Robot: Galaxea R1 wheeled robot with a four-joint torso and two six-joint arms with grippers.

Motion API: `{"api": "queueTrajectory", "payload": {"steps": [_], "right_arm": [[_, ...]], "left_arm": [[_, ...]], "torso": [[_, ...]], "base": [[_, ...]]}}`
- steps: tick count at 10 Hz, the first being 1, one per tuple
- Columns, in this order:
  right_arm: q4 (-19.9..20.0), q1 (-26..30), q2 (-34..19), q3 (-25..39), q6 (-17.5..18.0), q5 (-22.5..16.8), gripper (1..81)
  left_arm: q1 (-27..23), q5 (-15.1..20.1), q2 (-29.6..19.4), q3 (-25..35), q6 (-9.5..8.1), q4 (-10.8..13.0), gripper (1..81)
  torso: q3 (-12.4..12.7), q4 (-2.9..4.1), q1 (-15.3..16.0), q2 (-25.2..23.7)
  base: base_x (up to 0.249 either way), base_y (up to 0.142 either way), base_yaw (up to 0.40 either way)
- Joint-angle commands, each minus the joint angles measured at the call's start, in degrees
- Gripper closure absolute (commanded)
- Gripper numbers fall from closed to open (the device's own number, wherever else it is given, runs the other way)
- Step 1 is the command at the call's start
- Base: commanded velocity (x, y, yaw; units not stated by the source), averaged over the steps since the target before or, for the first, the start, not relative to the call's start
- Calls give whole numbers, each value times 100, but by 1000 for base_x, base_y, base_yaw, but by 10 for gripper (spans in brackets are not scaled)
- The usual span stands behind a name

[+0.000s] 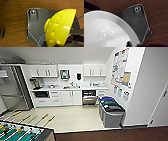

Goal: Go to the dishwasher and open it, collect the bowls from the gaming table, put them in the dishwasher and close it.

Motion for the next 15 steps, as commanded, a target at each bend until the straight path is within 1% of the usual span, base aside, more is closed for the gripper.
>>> {"api": "queueTrajectory", "payload": {"steps": [1,3,4,5,6,7,8,15], "right_arm": [[-94,184,-91,60,2,-364,811],[-94,184,-82,60,2,-364,811],[-85,193,-82,68,2,-355,811],[-85,185,-82,68,2,-364,811],[-85,184,-82,60,11,-355,811],[-85,193,-82,51,2,-355,811],[-85,184,-74,51,2,-355,811],[-94,184,-47,51,-16,-355,811]], "left_arm": [[-288,195,-89,-16,0,-6,811],[-288,195,-106,-16,0,-6,811],[-288,195,-106,-16,0,-6,811],[-288,195,-106,-16,0,-6,811],[-288,195,-106,-16,0,-6,811],[-288,195,-106,-16,0,-6,811],[-288,195,-106,-16,0,-15,811],[-288,195,-97,-16,0,-15,811]], "torso": [[0,0,0,0],[0,0,0,0],[0,491,0,0],[0,574,0,0],[0,122,0,0],[0,234,0,0],[0,304,0,0],[0,304,0,0]], "base": [[204,0,0],[205,0,0],[205,0,0],[205,0,0],[205,0,0],[205,0,0],[205,0,0],[205,0,0]]}}
